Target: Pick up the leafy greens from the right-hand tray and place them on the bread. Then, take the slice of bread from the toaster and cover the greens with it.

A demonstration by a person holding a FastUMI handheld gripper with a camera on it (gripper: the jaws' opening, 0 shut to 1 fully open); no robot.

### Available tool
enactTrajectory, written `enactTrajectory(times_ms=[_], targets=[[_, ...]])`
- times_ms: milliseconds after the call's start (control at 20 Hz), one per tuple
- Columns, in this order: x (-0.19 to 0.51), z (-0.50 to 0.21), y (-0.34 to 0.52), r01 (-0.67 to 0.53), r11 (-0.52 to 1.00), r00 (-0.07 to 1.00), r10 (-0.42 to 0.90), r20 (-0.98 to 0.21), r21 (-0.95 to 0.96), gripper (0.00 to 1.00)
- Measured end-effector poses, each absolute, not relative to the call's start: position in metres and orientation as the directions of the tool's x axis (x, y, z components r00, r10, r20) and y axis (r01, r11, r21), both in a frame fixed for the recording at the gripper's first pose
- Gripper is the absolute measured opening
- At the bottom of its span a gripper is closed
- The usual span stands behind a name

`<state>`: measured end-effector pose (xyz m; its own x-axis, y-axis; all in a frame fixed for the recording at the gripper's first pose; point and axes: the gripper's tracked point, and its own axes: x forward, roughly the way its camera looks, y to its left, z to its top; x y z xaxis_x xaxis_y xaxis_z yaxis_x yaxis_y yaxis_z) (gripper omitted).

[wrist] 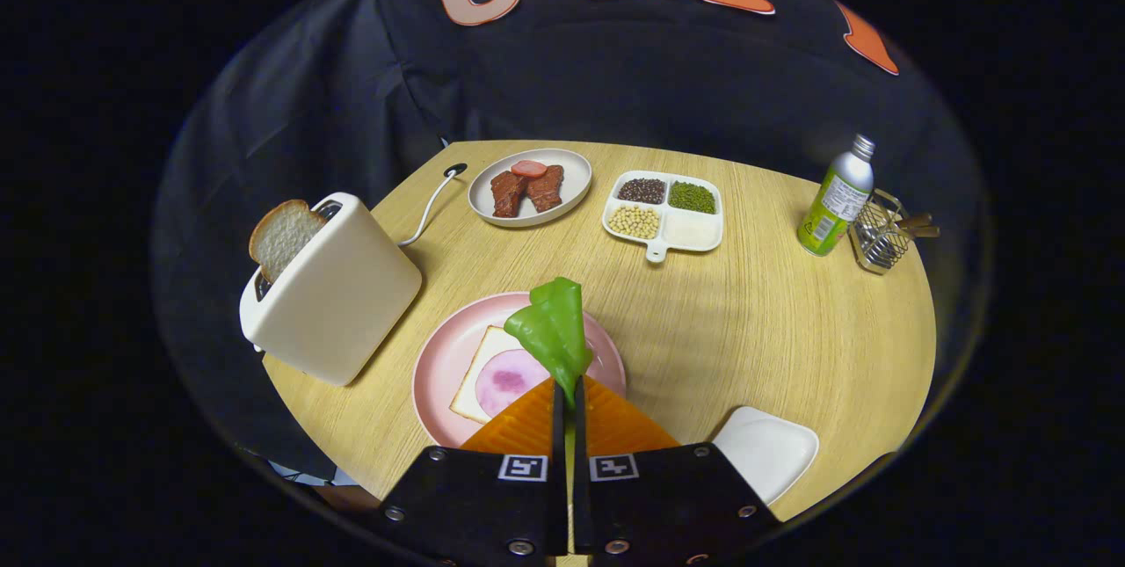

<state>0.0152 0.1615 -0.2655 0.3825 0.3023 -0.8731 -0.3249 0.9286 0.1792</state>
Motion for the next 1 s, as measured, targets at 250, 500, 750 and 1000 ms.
enactTrajectory(times_ms=[250,500,750,1000], targets=[[0.019,-0.291,0.190,-0.374,0.916,0.341,0.283,-0.896,0.147,0.03],[0.010,-0.314,0.220,-0.421,0.893,0.279,0.293,-0.914,0.158,0.03],[-0.001,-0.333,0.238,-0.465,0.876,0.229,0.259,-0.938,0.129,0.03],[0.003,-0.335,0.238,-0.467,0.879,0.226,0.222,-0.948,0.094,0.11]])
